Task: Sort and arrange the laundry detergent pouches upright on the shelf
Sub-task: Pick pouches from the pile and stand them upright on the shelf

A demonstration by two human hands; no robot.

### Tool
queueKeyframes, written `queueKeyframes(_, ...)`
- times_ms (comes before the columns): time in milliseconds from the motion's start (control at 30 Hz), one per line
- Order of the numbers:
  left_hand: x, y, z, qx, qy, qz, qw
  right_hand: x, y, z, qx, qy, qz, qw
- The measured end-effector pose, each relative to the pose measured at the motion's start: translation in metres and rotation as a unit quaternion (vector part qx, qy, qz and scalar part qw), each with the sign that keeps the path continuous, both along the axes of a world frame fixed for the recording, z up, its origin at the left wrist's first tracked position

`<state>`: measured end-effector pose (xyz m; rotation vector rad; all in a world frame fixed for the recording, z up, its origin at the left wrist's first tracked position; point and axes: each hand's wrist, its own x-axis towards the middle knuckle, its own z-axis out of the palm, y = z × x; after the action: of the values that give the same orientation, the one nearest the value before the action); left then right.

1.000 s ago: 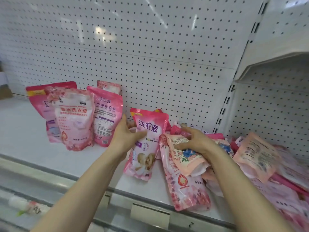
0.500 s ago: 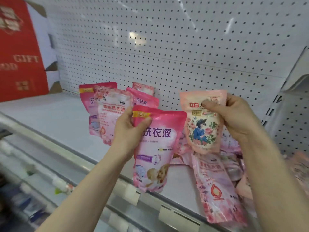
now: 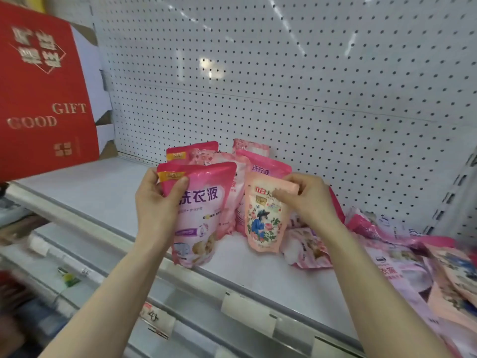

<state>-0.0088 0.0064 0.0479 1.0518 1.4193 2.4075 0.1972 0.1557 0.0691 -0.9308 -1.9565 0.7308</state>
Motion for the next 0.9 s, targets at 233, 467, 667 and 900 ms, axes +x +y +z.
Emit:
queueKeyframes(233, -0.022, 0.029, 0.004, 0.007, -0.015, -0.039, 0.999, -0.019, -0.007, -0.014, 0.092, -0.091, -0.060, 0.990)
queueKeyframes(467, -0.034, 0.050, -0.006, -0.078, 0.074, -0.041, 0.993, -0.018, -0.007, -0.020, 0.130, -0.105, -0.085, 0.982)
queueKeyframes(667, -0.042, 0.035, 0.002, -0.106, 0.182, 0.008, 0.977, -0.020, -0.009, -0.025, 0.133, -0.100, -0.089, 0.982)
queueKeyframes(900, -0.032, 0.031, 0.007, -0.120, 0.409, 0.173, 0.888, -0.004, -0.014, -0.018, 0.144, -0.122, -0.072, 0.979)
